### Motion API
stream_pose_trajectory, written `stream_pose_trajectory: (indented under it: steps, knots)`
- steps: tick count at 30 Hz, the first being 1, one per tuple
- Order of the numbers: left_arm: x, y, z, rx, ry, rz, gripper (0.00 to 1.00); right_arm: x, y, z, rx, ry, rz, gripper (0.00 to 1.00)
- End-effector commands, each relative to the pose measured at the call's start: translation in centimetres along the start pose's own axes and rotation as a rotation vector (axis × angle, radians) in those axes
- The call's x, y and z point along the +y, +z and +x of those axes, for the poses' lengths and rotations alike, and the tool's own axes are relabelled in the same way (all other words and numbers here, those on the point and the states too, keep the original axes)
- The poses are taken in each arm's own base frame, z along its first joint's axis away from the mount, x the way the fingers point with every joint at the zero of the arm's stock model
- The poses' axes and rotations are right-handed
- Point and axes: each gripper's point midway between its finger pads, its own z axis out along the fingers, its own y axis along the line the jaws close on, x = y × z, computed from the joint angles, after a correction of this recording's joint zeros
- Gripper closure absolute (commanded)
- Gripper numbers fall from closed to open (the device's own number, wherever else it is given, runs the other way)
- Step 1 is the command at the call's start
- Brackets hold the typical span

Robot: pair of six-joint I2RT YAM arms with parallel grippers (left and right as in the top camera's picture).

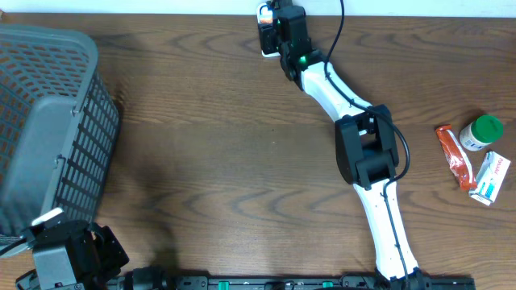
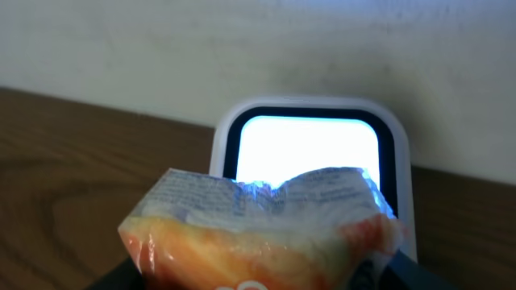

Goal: Scan the item barcode
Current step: 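Hold the Kleenex packet against the white scanner, then carry the packet right and release it beside the tub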

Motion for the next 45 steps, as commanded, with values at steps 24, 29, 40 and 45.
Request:
stream_pose_trajectory:
  steps: [24, 29, 40, 45]
  knots:
    - [0.2, -0.1, 0.0, -0.007, -0.006, -0.009, 0.05, -21.8, -29.5, 5.6, 0.844, 0.157, 0.506, 0.47]
    - [0.2, -0.1, 0.0, -0.007, -0.006, -0.009, 0.05, -28.0, -29.6, 10.6, 0.841, 0.262, 0.599, 0.46]
    - [0.2, -0.1, 0.0, -0.007, -0.006, -0.009, 0.05, -35.9, -31.7, 19.3, 0.783, 0.473, 0.752, 0.37]
    - [0.2, -0.1, 0.0, -0.007, -0.006, -0.009, 0.05, -36.8, -32.0, 16.9, 0.740, 0.499, 0.745, 0.16]
